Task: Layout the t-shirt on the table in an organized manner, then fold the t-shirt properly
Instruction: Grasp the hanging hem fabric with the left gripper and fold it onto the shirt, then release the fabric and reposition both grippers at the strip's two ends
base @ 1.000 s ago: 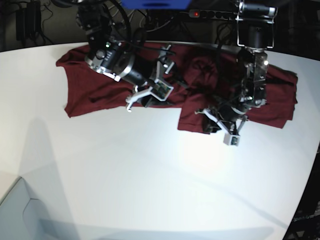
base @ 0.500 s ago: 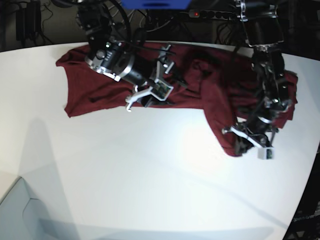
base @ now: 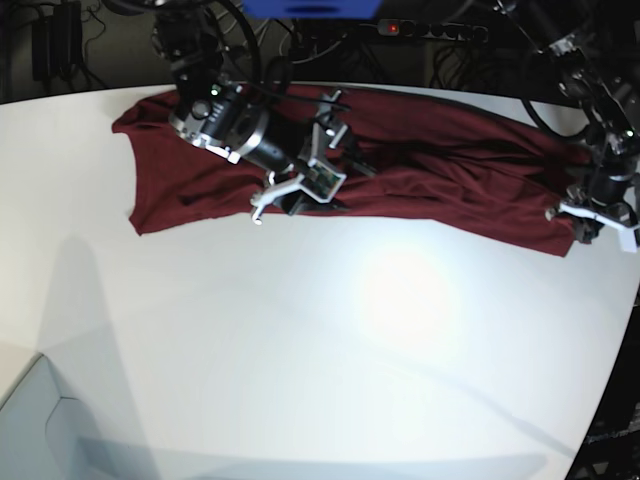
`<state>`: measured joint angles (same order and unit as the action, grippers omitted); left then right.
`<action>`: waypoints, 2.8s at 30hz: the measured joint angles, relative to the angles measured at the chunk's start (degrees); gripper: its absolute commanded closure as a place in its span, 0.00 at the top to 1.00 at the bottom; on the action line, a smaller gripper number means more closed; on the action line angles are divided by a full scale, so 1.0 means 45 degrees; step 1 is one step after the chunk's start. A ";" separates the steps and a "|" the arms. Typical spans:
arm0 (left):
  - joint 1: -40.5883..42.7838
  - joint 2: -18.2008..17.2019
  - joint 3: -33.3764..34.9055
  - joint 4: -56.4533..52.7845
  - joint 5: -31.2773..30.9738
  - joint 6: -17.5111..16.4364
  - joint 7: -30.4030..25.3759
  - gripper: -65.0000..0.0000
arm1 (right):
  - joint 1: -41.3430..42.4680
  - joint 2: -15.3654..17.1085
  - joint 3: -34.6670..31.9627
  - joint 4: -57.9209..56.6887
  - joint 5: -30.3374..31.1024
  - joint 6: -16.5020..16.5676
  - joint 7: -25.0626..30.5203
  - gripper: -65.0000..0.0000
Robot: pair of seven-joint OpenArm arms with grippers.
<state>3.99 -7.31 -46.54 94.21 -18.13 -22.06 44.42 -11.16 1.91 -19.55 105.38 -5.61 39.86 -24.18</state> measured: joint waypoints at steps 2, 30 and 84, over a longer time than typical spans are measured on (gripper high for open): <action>0.0063 0.0005 -0.0316 -0.0311 -0.0078 0.0015 -0.0272 0.00 | 0.0000 -0.0005 0.0000 -0.0005 0.0000 0.0000 -0.0010 0.51; 0.0879 0.0044 -0.0787 0.0015 -0.1103 -0.0010 0.0044 0.65 | 0.0000 -0.0301 0.1851 -0.0005 -0.0005 0.0000 -0.0869 0.63; -0.0223 -0.3521 0.4857 -0.7281 -0.0078 0.0180 -0.5421 1.00 | -0.0214 -0.1025 0.3876 -0.0015 0.0053 -0.0005 -0.1719 0.68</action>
<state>2.98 -23.16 -24.69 61.45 -18.48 -21.26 20.03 -12.12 -2.70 -2.11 105.32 -5.37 39.83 -31.92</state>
